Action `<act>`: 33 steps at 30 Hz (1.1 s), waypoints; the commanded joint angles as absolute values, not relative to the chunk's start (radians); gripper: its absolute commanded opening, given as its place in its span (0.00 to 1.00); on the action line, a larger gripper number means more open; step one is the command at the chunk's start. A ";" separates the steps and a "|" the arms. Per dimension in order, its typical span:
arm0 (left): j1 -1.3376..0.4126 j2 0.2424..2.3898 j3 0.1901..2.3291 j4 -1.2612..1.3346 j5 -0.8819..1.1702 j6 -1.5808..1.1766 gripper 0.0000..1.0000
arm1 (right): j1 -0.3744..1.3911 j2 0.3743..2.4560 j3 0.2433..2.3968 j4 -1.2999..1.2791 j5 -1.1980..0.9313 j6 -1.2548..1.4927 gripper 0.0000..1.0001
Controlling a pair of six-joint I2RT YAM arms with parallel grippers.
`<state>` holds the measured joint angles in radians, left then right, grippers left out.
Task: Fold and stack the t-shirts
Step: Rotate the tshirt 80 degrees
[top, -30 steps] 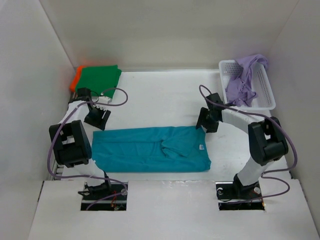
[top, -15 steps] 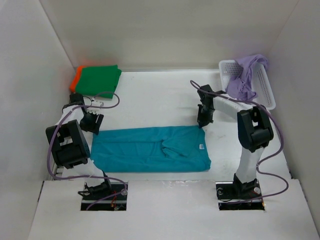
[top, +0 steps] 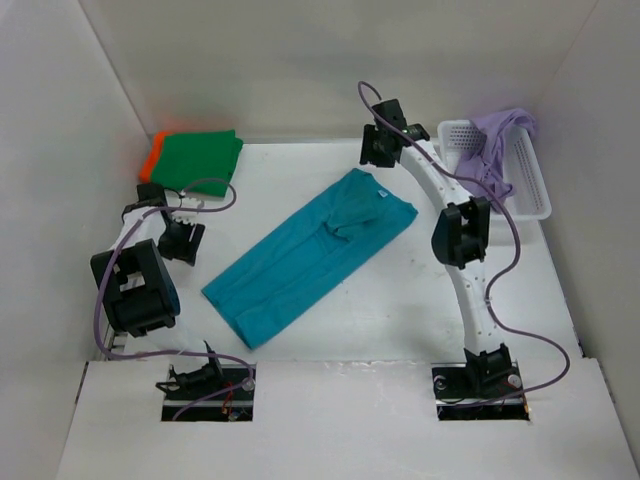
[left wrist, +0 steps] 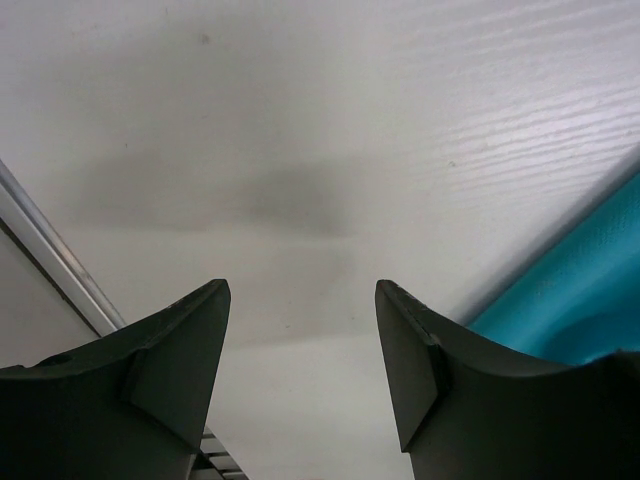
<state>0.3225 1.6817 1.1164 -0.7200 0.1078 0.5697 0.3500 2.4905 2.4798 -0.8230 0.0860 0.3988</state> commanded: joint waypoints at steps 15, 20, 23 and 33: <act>0.153 1.707 1.085 -0.721 0.140 0.489 0.58 | 0.232 2.009 1.603 -0.641 0.095 0.598 0.60; 0.145 1.697 1.062 -0.709 0.140 0.494 0.58 | 0.220 2.097 1.683 -0.669 0.055 0.620 0.56; 0.150 1.686 1.045 -0.695 0.146 0.492 0.58 | 0.214 2.154 1.778 -0.728 0.026 0.621 0.52; 0.157 1.674 1.032 -0.695 0.163 0.491 0.58 | 0.202 2.255 1.939 -0.954 -0.020 0.558 0.55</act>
